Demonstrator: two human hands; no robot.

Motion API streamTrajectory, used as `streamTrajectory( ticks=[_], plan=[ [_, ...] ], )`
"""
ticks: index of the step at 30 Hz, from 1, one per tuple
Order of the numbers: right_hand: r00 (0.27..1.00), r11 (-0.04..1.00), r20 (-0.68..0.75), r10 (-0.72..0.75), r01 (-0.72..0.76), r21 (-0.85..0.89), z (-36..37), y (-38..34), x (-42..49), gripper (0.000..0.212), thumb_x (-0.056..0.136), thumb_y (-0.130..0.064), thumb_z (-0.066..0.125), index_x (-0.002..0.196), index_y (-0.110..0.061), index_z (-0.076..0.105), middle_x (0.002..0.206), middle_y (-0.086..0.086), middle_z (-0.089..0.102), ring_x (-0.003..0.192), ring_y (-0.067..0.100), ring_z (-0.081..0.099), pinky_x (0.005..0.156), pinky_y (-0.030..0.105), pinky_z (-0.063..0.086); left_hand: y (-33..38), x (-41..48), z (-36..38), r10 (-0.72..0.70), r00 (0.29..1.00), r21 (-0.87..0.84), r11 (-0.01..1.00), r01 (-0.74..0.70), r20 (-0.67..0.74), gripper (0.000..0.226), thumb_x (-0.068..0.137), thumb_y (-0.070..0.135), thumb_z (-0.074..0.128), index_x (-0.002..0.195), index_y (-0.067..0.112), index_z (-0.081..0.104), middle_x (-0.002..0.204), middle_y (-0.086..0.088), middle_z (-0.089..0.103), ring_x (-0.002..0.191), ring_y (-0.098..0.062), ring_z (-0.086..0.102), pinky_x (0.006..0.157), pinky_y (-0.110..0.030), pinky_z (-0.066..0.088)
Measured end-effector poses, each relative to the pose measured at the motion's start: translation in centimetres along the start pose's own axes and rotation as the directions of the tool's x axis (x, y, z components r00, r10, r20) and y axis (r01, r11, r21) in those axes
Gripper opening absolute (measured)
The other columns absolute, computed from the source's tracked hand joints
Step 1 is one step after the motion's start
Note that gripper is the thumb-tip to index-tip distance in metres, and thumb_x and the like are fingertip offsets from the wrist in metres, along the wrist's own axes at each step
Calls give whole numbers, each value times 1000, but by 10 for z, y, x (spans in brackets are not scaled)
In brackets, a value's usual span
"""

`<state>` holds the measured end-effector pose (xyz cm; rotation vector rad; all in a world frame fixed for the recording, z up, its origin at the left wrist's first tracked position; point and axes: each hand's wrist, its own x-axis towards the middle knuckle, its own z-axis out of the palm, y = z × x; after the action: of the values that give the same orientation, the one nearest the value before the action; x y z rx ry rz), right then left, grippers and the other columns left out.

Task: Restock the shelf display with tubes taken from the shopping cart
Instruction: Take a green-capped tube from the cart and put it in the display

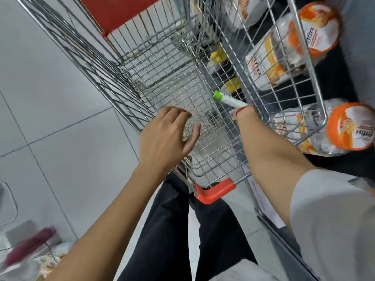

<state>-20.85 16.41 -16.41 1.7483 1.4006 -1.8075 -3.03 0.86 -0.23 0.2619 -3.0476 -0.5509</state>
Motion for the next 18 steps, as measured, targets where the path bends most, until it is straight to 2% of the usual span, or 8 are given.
streamTrajectory(
  ticks=[2,6,8,11,13,16,17,18],
  plan=[
    [999,998,-31,29,-27,64,1,-1,-3,31,98,-13,32,128,-8,37,143,16,35,131,31,39,110,42,37,0,0,0,-8,1000,7,1000,8,0,32,90,40,52,94,12,67,89,-4,71,93,-22,61,56,-31,48],
    [999,1000,-30,-19,19,-8,-2,-3,-12,15,94,-15,44,105,-6,51,138,19,44,124,34,46,106,48,40,0,-1,1,-13,1000,14,1000,13,-5,32,90,41,53,94,12,67,89,-3,71,92,-21,61,55,-30,48],
    [993,997,-92,-69,66,-33,-5,-5,-16,20,89,-24,55,98,-6,51,115,17,54,106,34,54,97,48,45,1,-1,0,-12,1000,18,1000,12,-5,32,90,41,53,94,12,67,89,-4,71,92,-22,61,55,-30,47],
    [981,963,-103,-162,135,-232,-10,-9,-25,32,79,-33,63,69,-8,46,72,7,51,74,27,56,74,39,53,1,-1,1,-15,1000,18,1000,15,4,33,90,40,52,95,11,67,89,-6,71,92,-23,62,56,-31,49],
    [969,914,-92,-229,182,-362,-14,-12,-28,33,74,-36,67,82,-7,55,70,4,56,59,19,55,59,30,53,0,-1,2,-16,1000,11,1000,16,6,34,91,40,51,94,11,67,89,-6,72,92,-24,62,56,-32,49],
    [942,779,-21,-334,264,-568,-22,-16,-33,46,77,-40,66,106,-5,62,89,7,67,56,16,59,33,15,40,0,-2,3,-14,1000,5,1000,14,-6,34,91,41,50,94,12,67,89,-5,71,92,-23,61,55,-31,48],
    [937,745,15,-350,288,-602,-24,-16,-34,45,80,-39,64,107,-3,63,91,8,69,57,16,61,32,14,40,0,-2,3,-15,1000,14,1000,15,-8,34,91,41,49,93,13,67,89,-5,71,92,-23,61,54,-30,47],
    [937,725,53,-344,302,-619,-27,-16,-37,44,82,-37,64,108,-2,63,95,9,71,62,17,64,37,16,46,-1,-2,4,-12,1000,27,1000,12,-9,34,91,41,48,93,13,67,88,-5,71,91,-24,61,54,-30,46]
  ],
)
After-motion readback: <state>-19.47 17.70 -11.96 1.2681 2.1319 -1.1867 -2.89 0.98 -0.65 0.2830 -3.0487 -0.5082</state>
